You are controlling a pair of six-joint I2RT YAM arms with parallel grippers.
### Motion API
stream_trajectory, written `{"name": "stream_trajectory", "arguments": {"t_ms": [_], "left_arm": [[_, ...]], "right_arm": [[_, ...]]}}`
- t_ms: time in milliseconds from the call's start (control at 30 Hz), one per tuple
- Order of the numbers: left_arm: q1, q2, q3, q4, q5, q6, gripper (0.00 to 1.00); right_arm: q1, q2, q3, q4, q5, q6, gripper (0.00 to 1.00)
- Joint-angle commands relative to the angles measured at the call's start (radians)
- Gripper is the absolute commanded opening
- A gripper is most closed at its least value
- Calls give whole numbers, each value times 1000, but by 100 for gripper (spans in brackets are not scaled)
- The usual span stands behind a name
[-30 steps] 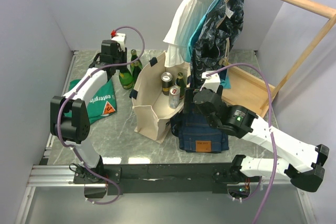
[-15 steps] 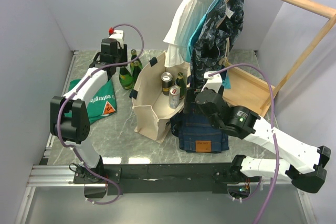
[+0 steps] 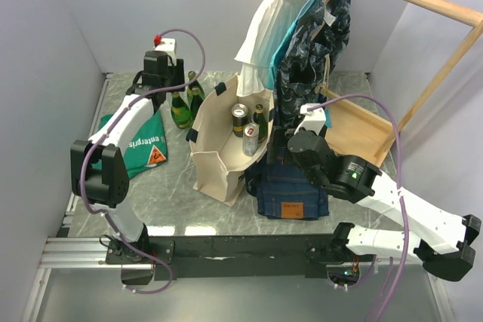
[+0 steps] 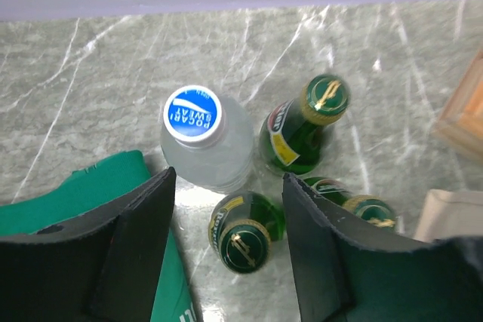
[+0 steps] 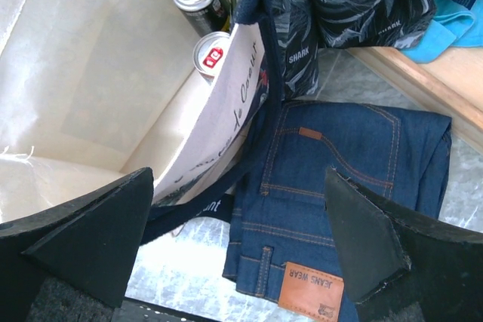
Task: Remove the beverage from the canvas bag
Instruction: Take out the drink from the canvas bag.
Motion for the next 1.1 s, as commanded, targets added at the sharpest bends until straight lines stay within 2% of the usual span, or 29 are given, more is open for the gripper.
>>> {"name": "stream_trajectory", "arguments": {"t_ms": [0,100,233,467,500,567,733,967,1067], "left_arm": [[-6,-108,107,-40,34,-39,64],[-6,-146,124,-63,40,-43,73],[-7,-195,124,-69,80,-49,78],[-9,-215,206,-164,273,-59,86],[-12,-220,223,-186,337,-51,84],[-24,-225,239,-200,373,-48,81],[-59,-249,254,-215,499,-65,86],[-197,-245,269,-266,439,-25,83],[-246,-246,262,-267,418,-16,80]], "right_arm": [[-6,-33,-21,10,1,19,100],[-6,-34,-29,11,-11,22,100],[-7,-27,-39,22,-19,18,100],[-7,16,-33,59,-39,4,100],[-6,21,-30,62,-37,-1,100],[-7,33,-20,70,-32,-5,100],[-6,47,-21,128,-34,-25,100],[-41,51,-42,205,-81,-5,100],[-73,35,-65,225,-135,21,95]]}}
